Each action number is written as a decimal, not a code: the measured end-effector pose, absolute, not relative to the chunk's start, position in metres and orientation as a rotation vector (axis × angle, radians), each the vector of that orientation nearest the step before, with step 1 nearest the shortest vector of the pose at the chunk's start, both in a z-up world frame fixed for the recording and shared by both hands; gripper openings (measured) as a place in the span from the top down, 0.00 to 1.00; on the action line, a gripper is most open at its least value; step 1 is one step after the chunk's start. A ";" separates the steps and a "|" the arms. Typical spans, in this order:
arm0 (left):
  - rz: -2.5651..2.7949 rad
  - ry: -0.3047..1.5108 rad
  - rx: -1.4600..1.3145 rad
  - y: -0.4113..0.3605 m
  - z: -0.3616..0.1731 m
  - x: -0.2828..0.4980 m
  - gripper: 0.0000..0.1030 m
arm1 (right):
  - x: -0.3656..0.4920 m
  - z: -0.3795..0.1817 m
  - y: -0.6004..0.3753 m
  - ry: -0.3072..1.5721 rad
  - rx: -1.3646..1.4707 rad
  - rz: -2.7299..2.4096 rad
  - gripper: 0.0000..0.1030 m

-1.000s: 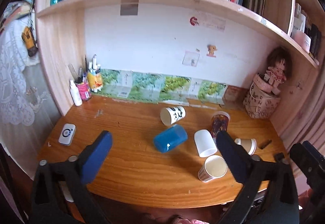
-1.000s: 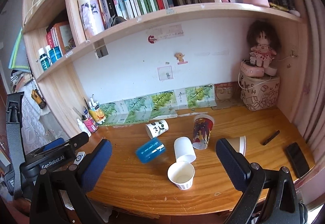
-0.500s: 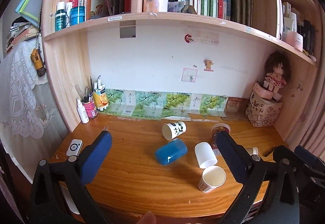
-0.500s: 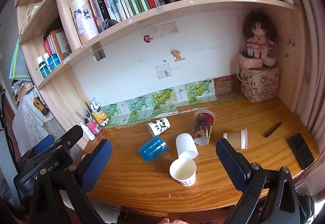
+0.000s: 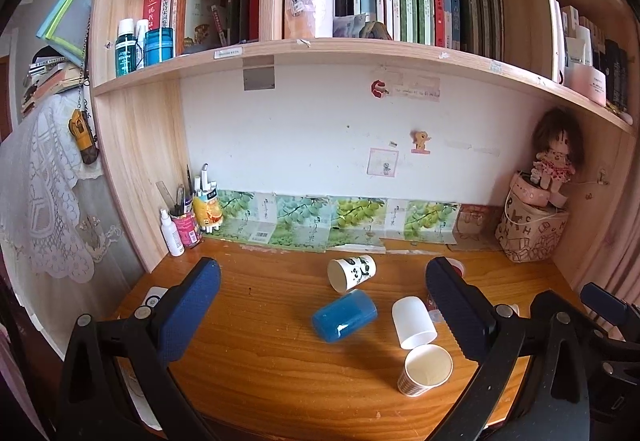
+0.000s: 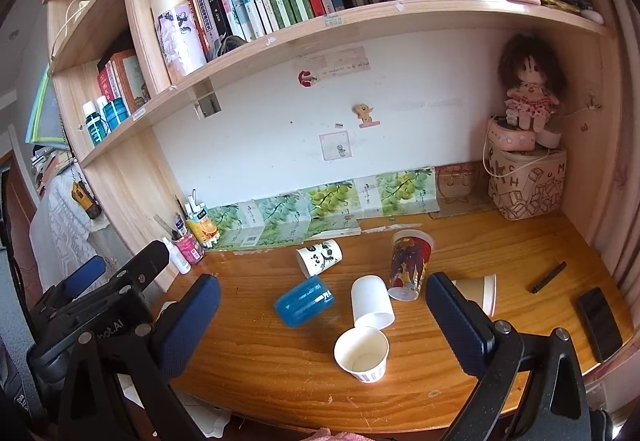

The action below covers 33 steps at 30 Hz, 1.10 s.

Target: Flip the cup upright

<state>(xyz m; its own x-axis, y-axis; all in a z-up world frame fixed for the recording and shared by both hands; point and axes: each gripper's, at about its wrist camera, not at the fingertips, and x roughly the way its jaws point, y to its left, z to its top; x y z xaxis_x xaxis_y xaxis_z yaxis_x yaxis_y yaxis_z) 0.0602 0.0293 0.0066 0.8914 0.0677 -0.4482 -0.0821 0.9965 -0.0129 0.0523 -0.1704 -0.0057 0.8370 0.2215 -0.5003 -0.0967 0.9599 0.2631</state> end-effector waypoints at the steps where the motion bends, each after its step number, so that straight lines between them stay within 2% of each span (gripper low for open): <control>1: 0.079 0.461 -0.031 0.029 0.007 0.061 0.00 | 0.053 -0.005 -0.170 0.552 0.231 0.173 0.00; 33: 0.057 0.481 -0.050 0.026 0.003 0.078 0.00 | 0.079 -0.011 -0.166 0.601 0.216 0.195 0.00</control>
<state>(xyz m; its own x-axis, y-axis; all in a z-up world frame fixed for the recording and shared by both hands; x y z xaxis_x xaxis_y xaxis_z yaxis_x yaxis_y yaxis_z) 0.0779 0.0257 0.0032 0.8851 0.0428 -0.4633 -0.0665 0.9972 -0.0348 0.0788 -0.1665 -0.0110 0.8076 0.2433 -0.5373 -0.1180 0.9592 0.2570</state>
